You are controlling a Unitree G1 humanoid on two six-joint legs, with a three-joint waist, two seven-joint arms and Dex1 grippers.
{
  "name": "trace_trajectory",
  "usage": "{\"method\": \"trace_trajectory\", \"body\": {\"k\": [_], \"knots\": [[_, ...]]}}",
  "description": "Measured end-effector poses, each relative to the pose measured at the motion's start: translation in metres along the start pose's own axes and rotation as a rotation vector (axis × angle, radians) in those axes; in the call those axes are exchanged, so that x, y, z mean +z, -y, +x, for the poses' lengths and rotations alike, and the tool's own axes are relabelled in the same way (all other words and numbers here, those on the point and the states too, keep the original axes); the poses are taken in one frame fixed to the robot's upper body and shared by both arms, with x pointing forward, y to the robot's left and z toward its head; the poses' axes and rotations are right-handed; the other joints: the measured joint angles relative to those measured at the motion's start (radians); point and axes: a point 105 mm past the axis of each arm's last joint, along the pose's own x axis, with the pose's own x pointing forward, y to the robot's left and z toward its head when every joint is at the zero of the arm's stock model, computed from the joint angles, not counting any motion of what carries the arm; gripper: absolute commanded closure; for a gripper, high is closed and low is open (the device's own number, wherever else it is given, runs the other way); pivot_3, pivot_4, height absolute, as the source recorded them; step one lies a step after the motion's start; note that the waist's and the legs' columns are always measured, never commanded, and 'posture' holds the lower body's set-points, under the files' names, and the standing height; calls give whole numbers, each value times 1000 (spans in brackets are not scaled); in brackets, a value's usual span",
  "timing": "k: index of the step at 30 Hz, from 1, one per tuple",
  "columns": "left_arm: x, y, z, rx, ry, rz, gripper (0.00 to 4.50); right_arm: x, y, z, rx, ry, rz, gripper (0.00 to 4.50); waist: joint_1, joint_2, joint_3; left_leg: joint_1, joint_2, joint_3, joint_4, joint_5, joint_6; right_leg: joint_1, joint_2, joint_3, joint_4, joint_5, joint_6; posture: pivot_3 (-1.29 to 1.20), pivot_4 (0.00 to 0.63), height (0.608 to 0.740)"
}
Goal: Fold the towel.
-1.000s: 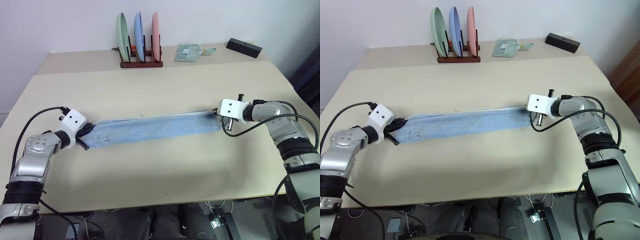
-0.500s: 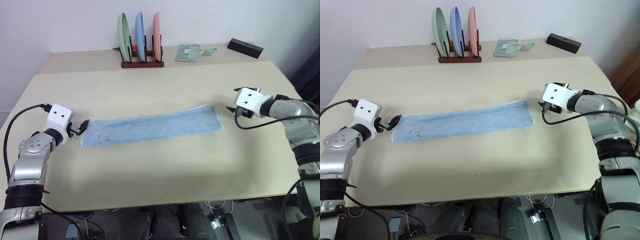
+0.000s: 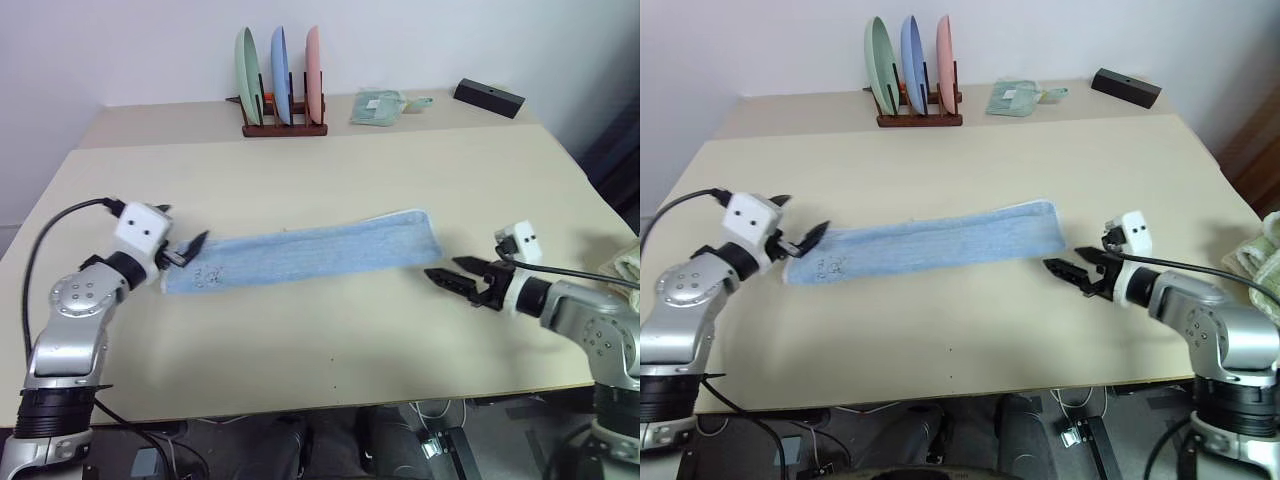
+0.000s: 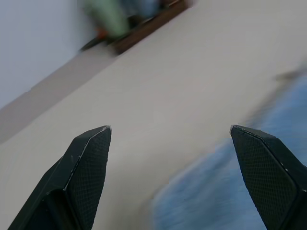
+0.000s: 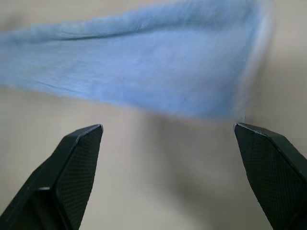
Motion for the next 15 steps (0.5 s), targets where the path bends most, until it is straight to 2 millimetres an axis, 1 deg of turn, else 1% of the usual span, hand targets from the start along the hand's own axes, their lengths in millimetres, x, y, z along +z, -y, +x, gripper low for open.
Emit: {"method": "trace_trajectory", "body": {"k": [4,7,9,12,13,15], "knots": [[23,53,17,-209,110,-61,426,-8,-9,18,-13,31,185,63,-2,0,0,0,0,0,0,0,0,0,0,0,0,0,0,0,150,740],[41,87,26,-334,182,-117,426,1,-8,31,-61,97,293,63,-7,0,0,0,0,0,0,0,0,-1,0,0,1,0,0,0,150,740],[50,101,27,-394,212,-145,426,6,-4,36,-96,135,360,63,-9,1,-1,1,0,1,-1,0,0,-1,0,0,1,0,0,0,150,740],[52,109,26,-434,212,-179,426,11,3,39,-139,172,432,63,-8,1,-1,1,0,1,-1,0,0,-1,1,0,1,0,0,0,150,740],[52,112,24,-446,210,-194,426,14,6,41,-155,186,460,287,-8,1,-2,1,0,1,-1,0,0,0,1,0,1,0,0,0,150,740],[51,119,22,-469,207,-225,426,17,11,45,-186,200,494,906,-7,1,-3,2,0,1,-1,0,0,0,0,0,0,0,0,0,150,740]]}}
